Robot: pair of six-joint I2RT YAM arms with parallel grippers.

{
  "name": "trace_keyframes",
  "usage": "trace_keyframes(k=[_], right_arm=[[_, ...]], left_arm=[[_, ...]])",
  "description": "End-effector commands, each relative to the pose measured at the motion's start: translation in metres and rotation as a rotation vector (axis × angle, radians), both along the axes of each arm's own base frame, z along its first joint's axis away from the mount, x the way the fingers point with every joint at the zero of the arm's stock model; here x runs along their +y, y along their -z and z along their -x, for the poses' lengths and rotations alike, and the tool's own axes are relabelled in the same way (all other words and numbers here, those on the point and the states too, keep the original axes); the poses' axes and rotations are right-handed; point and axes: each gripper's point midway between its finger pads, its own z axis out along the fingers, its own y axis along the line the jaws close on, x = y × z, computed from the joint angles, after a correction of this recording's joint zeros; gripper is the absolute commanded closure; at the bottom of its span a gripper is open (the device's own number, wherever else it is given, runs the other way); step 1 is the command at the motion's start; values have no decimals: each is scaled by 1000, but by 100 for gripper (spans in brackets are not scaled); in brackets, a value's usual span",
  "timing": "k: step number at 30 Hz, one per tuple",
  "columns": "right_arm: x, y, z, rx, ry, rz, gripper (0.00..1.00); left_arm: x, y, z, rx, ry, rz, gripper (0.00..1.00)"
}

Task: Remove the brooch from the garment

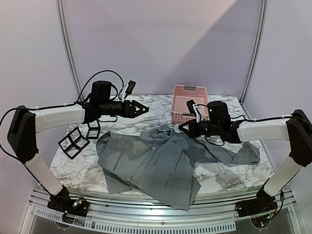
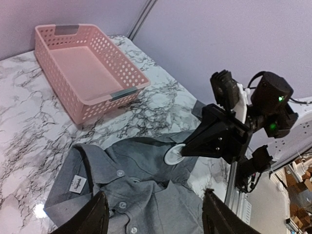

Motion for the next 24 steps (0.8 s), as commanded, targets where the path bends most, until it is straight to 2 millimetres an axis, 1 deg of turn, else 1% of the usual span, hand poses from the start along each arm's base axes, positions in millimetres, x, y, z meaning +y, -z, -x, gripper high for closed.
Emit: trace_keyframes(k=[1, 3, 6, 8, 11, 13, 15, 21, 24], right_arm=[[34, -74, 16, -58, -155, -203, 100], [44, -98, 24, -71, -229, -270, 100], [57, -125, 34, -73, -337, -336, 100], [60, -142, 38, -88, -373, -371, 100], [61, -164, 41, -118, -398, -400, 100], [62, -176, 46, -133, -441, -416, 100], [65, -184, 51, -135, -479, -432, 100], [68, -191, 58, -123, -538, -443, 100], [69, -190, 61, -106, -560, -438, 100]], left_arm=[[-15, -35, 32, -64, 103, 65, 34], [-18, -45, 41, -73, 134, 85, 34], [-22, -63, 53, -78, 178, 133, 33], [-21, -74, 59, -92, 197, 157, 33], [-19, -91, 68, -122, 226, 183, 30], [-20, -98, 77, -123, 268, 202, 29], [-23, -100, 82, -114, 296, 211, 29], [-28, -100, 88, -101, 324, 219, 31], [-31, -100, 90, -85, 337, 229, 42]])
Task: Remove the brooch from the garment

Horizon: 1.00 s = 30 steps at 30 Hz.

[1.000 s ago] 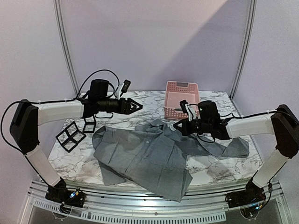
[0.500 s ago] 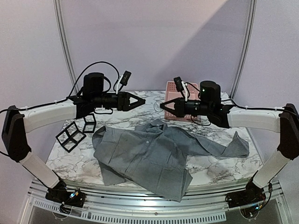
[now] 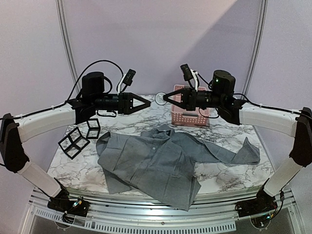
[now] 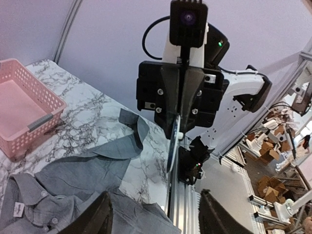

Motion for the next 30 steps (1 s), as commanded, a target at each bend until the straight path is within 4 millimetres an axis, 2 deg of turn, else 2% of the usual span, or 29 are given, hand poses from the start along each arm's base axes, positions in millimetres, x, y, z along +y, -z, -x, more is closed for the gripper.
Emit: trace_keyframes(k=[1, 3, 7, 21, 30], right_arm=[[7, 0, 9, 18, -76, 11, 100], [8, 3, 8, 24, -77, 17, 100], [10, 5, 9, 25, -89, 17, 100], [20, 10, 16, 40, -135, 33, 100], [24, 13, 17, 42, -142, 43, 100]], left_arm=[[-8, -9, 10, 3, 54, 31, 46], [-11, -9, 13, 10, 67, 35, 53], [-14, -8, 15, 16, 78, 35, 61], [-16, 0, 10, 42, 57, 12, 67], [-17, 0, 11, 47, 64, 11, 84]])
